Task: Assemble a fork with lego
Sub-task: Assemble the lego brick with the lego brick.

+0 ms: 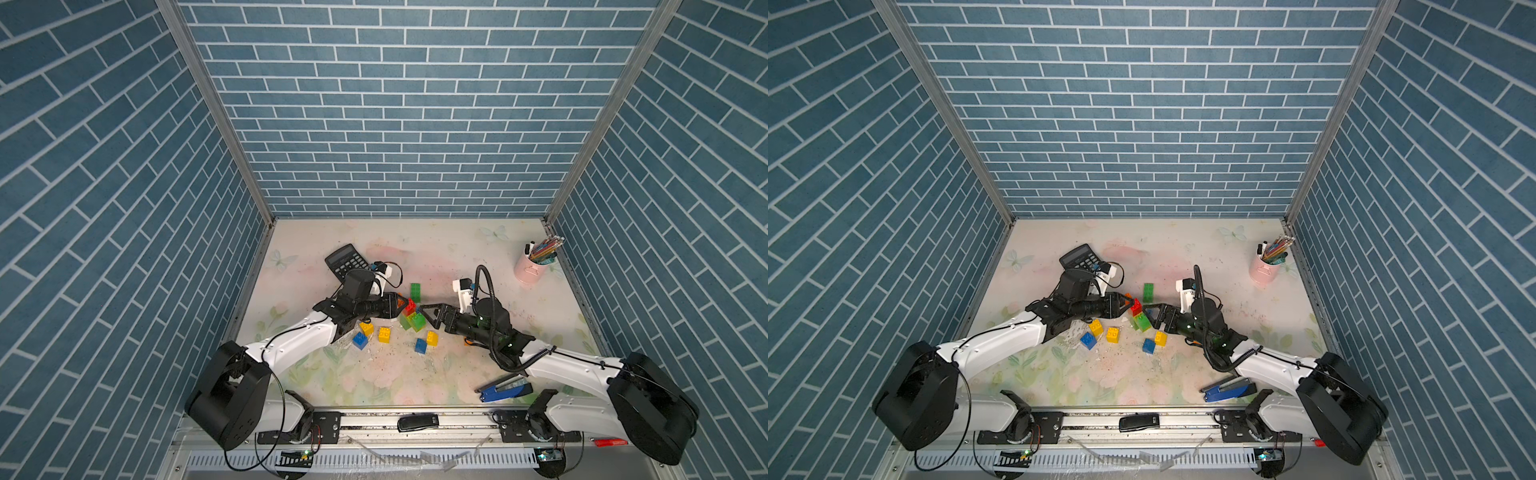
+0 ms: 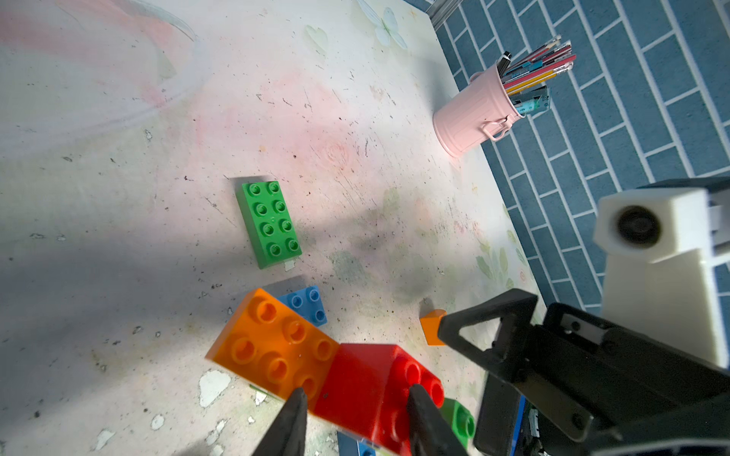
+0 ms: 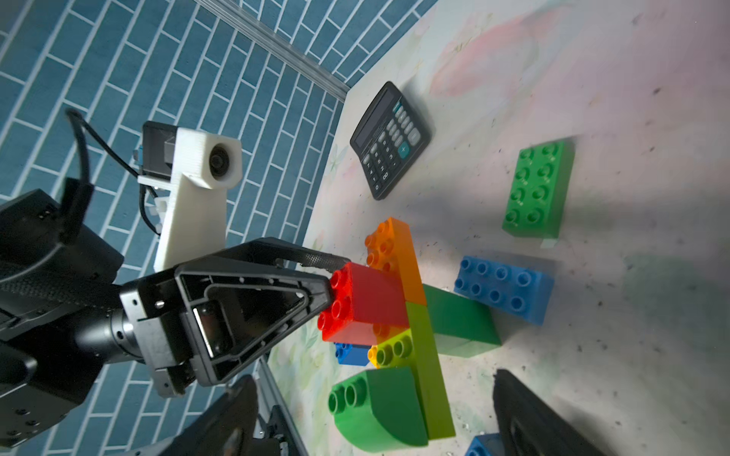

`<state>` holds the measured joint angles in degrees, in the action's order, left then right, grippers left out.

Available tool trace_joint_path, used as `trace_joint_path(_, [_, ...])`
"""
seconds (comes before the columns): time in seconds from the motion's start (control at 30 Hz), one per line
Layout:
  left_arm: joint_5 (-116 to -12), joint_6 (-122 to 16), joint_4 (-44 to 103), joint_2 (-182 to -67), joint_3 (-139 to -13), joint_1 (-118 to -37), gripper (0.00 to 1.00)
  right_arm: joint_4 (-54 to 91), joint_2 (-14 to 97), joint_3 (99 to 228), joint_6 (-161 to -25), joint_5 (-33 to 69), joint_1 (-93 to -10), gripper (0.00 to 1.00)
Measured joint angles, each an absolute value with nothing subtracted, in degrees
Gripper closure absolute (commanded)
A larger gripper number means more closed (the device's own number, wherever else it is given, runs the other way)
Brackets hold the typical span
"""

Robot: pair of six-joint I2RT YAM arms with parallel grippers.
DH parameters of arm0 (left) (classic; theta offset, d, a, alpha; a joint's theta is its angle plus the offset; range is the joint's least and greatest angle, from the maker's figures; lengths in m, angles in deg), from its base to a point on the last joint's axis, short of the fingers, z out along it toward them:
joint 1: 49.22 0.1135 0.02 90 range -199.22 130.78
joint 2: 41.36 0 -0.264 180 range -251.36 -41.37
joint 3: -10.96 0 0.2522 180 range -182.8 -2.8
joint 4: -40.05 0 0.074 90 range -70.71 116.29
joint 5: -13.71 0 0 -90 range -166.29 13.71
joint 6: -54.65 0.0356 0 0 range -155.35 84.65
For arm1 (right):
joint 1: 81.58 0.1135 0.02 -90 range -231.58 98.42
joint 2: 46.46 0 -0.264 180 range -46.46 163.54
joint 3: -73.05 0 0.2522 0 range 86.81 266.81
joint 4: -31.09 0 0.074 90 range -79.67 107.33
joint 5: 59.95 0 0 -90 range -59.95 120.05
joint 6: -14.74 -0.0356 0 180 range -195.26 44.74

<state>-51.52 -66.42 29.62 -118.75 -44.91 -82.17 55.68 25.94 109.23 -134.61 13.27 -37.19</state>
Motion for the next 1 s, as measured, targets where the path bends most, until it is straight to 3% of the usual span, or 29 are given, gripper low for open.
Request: trace_joint_path(1.0, [-51.56,-66.37,29.45,-118.77,-44.97,-82.13,0.57,88.25,50.18,107.24,-150.98,2.74,-39.12,0.09])
